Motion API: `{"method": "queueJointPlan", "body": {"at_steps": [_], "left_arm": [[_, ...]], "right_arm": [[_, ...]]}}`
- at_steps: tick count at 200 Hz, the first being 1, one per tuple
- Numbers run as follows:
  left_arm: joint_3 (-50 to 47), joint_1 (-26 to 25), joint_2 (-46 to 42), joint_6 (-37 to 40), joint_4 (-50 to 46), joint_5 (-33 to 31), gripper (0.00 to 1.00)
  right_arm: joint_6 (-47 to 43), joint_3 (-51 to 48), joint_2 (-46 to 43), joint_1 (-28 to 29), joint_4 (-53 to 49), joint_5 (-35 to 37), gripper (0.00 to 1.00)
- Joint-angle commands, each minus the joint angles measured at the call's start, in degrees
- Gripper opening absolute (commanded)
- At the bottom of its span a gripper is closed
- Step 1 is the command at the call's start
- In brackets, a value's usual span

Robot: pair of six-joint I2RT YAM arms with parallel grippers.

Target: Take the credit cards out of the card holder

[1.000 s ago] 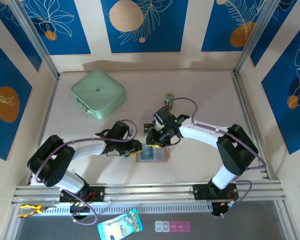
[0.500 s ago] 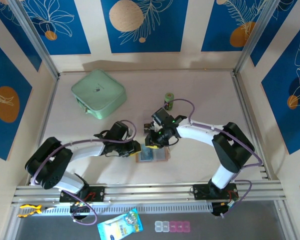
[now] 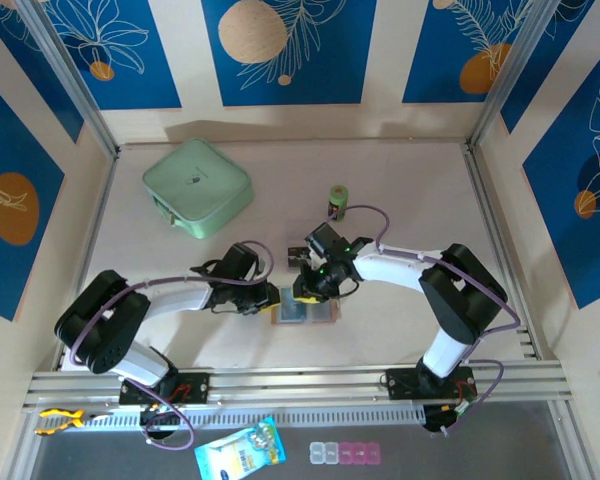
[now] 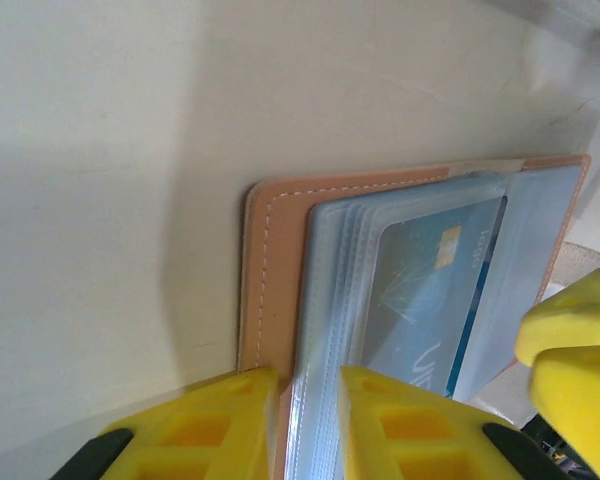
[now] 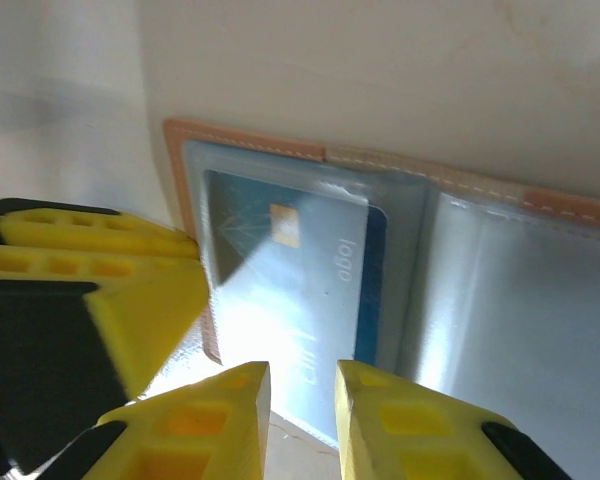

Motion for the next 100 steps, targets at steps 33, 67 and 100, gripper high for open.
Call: {"method": "queueJointPlan", "body": {"at_steps": [33, 67, 100], "left_arm": [[2.0, 0.8, 0.4, 2.0, -3.8, -1.1, 0.22], [2.4, 0.8, -2.0, 2.2, -5.6, -1.1, 0.22], [3.8, 0.3, -2.3, 2.2, -6.7, -0.5, 0.22]], "right_arm": [[1.3, -1.5, -1.6, 0.6, 0.6, -0.2, 0.24], [1.3, -2.1, -2.7, 0.6, 0.8, 0.2, 0.24], [0.8, -2.4, -2.9, 0.5, 1.1, 0.0, 0.24]]}}
